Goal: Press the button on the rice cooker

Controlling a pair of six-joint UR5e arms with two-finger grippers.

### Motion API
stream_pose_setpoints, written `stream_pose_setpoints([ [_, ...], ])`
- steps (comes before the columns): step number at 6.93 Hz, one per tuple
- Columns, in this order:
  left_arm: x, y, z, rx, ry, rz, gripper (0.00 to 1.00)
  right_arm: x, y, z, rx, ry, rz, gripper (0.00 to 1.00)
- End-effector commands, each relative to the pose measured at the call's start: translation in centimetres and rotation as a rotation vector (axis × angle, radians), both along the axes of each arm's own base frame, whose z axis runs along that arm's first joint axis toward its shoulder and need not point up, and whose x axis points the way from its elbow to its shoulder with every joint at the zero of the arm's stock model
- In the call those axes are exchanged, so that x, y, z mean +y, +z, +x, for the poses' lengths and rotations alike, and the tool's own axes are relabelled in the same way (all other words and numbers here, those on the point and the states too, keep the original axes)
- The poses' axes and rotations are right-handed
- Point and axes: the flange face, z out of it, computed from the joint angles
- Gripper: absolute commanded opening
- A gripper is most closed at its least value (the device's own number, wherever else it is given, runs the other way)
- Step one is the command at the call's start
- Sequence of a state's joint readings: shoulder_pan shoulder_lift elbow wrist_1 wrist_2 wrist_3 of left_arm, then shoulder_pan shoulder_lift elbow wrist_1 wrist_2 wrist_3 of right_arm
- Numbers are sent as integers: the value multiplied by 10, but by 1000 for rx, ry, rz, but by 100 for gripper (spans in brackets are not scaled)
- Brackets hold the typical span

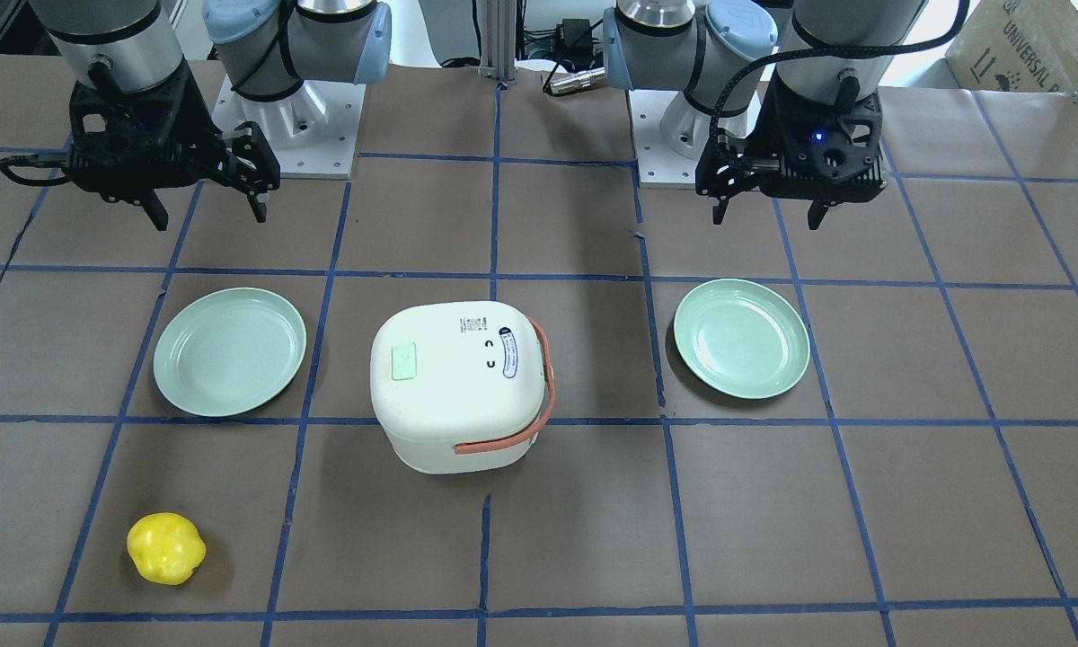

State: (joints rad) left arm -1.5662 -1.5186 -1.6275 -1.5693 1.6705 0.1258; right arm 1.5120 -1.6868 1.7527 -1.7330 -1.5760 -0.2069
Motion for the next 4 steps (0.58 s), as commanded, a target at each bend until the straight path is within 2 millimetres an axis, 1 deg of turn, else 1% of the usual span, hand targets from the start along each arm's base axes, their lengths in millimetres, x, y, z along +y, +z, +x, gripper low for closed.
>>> stream_pose_setpoints([
  [1, 0, 0, 0, 0, 0, 0, 100, -9, 13, -2, 0, -3, -89, 58],
  [2, 0, 0, 0, 0, 0, 0, 100, -10, 19, -1, -19, -3, -97, 40],
  [3, 0, 0, 0, 0, 0, 0, 100, -9, 22, 5, -90, -7, -70, 16],
  [4, 0, 0, 0, 0, 0, 0, 100, -12, 32, 0, -100, -36, -72, 7],
])
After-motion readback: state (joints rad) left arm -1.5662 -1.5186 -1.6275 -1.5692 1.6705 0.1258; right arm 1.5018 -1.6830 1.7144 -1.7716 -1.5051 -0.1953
